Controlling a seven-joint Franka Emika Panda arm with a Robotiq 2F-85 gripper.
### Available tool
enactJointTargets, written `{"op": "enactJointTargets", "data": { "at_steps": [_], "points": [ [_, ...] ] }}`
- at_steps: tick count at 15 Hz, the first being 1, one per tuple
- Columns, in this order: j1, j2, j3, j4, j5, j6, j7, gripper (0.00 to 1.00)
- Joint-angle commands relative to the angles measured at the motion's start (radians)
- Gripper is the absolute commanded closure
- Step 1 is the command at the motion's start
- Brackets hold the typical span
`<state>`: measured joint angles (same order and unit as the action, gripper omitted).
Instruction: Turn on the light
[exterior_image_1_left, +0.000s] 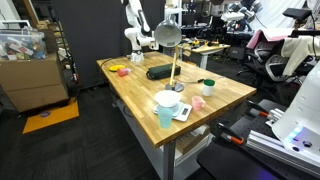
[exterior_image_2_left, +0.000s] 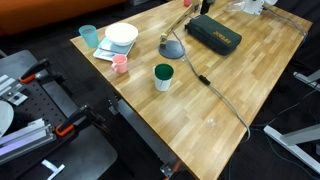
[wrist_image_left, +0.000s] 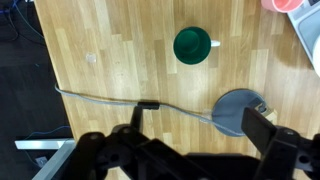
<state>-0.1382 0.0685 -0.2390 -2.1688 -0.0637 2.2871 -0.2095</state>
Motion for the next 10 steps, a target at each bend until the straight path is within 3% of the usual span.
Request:
{"op": "enactJointTargets", "data": {
  "at_steps": [1,10],
  "points": [
    [-0.021,0.002,0.023,0.000,-0.003,-0.003,0.002,0.00],
    [-0.025,0.032,0.024,0.026,0.023,0.010,-0.003,0.00]
  ]
}}
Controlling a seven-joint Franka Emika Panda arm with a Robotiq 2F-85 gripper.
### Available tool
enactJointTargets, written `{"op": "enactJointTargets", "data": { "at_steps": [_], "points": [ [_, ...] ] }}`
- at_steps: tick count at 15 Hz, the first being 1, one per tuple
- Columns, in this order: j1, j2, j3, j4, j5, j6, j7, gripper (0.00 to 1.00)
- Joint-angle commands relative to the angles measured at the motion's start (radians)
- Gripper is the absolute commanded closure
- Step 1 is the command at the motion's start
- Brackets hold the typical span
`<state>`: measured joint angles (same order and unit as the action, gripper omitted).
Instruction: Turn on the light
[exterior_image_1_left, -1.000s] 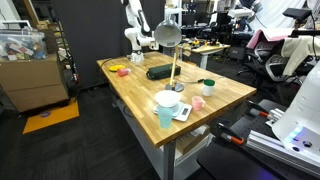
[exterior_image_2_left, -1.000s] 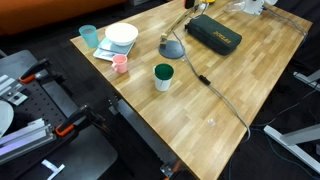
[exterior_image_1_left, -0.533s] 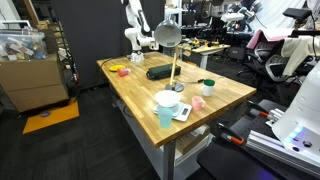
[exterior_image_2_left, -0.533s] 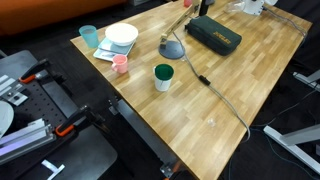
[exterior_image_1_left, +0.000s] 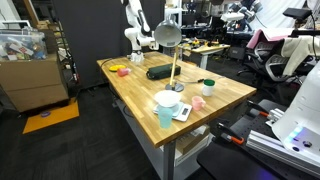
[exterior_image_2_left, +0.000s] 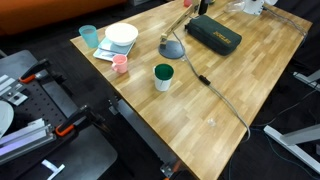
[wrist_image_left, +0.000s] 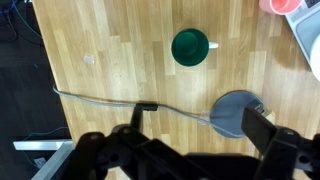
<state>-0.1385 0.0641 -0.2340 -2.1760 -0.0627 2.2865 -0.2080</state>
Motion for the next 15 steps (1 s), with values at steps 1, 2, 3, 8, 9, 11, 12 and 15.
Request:
{"op": "enactJointTargets", "data": {
  "at_steps": [1,2,3,8,9,11,12,15],
  "points": [
    [-0.029,0.056,0.018,0.054,0.036,0.006,-0.016,0.00],
    [-0.037,0.085,0.015,0.089,0.049,0.001,-0.032,0.00],
    [-0.045,0.113,0.016,0.123,0.067,-0.006,-0.046,0.00],
    [-0.098,0.282,0.033,0.291,0.123,-0.041,-0.068,0.00],
    [-0.107,0.315,0.040,0.322,0.129,-0.050,-0.069,0.00],
    [-0.101,0.299,0.040,0.281,0.100,-0.009,-0.038,0.00],
    [-0.108,0.325,0.047,0.307,0.110,-0.017,-0.043,0.00],
    [-0.114,0.344,0.051,0.336,0.116,-0.031,-0.046,0.00]
  ]
}}
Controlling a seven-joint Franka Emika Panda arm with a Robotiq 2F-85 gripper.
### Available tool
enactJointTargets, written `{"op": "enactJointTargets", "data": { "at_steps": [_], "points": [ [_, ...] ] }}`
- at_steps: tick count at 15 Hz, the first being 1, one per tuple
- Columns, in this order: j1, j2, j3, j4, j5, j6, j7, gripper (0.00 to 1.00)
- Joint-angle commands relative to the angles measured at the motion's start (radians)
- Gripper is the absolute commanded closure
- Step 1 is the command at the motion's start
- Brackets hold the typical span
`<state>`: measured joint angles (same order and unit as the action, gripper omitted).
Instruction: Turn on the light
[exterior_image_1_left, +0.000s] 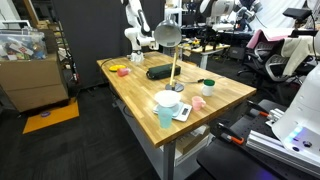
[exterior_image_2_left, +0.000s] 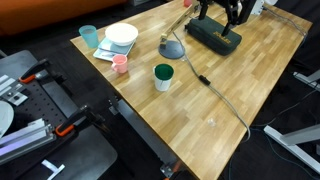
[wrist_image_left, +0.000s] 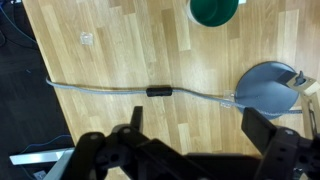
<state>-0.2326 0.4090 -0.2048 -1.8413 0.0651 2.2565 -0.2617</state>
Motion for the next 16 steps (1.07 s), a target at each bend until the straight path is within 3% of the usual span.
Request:
{"op": "enactJointTargets", "data": {
  "at_steps": [1,7,16],
  "points": [
    [-0.021,-0.002,0.023,0.004,-0.011,-0.005,0.007,0.00],
    [-0.014,0.035,0.022,0.049,-0.031,0.001,0.031,0.00],
    [-0.022,0.302,0.027,0.374,-0.067,-0.095,0.080,0.00]
  ]
}}
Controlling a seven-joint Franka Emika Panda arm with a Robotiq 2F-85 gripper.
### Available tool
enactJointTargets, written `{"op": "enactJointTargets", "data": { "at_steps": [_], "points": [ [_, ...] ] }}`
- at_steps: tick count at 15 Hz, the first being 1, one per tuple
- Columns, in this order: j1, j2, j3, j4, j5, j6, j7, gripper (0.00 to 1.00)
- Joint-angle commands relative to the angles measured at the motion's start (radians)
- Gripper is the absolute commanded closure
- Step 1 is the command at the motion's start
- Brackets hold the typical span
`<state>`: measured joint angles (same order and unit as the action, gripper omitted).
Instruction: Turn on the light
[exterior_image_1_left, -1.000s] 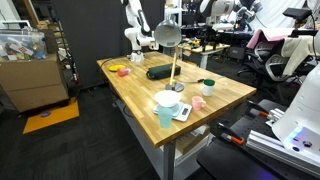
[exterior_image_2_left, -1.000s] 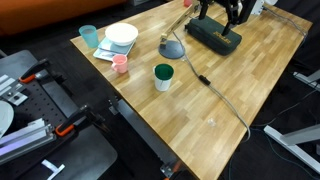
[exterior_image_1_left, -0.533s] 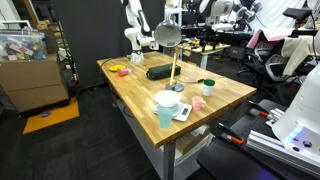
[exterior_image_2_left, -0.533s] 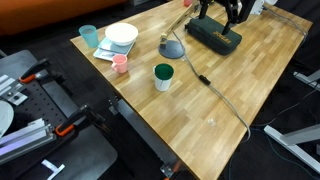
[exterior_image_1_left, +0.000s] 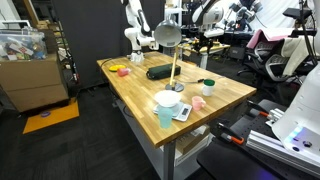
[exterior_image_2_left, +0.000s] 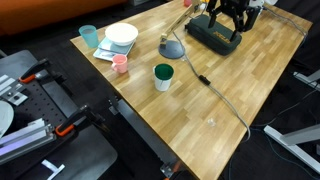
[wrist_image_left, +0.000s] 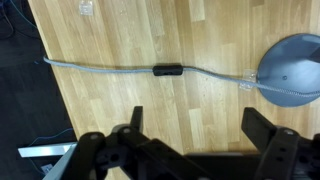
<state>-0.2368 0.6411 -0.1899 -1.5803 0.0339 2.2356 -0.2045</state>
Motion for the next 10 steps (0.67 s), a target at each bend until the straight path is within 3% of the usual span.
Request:
{"op": "enactJointTargets", "data": {
  "at_steps": [1,3,4,10],
  "points": [
    [-0.025,0.095,0.017,0.144,-0.035,-0.100,0.021,0.00],
    [-0.043,0.127,0.038,0.189,-0.018,-0.152,-0.007,0.00],
    [-0.026,0.094,0.026,0.120,-0.033,-0.083,0.017,0.00],
    [-0.035,0.122,0.033,0.170,-0.031,-0.125,0.015,0.00]
  ]
}}
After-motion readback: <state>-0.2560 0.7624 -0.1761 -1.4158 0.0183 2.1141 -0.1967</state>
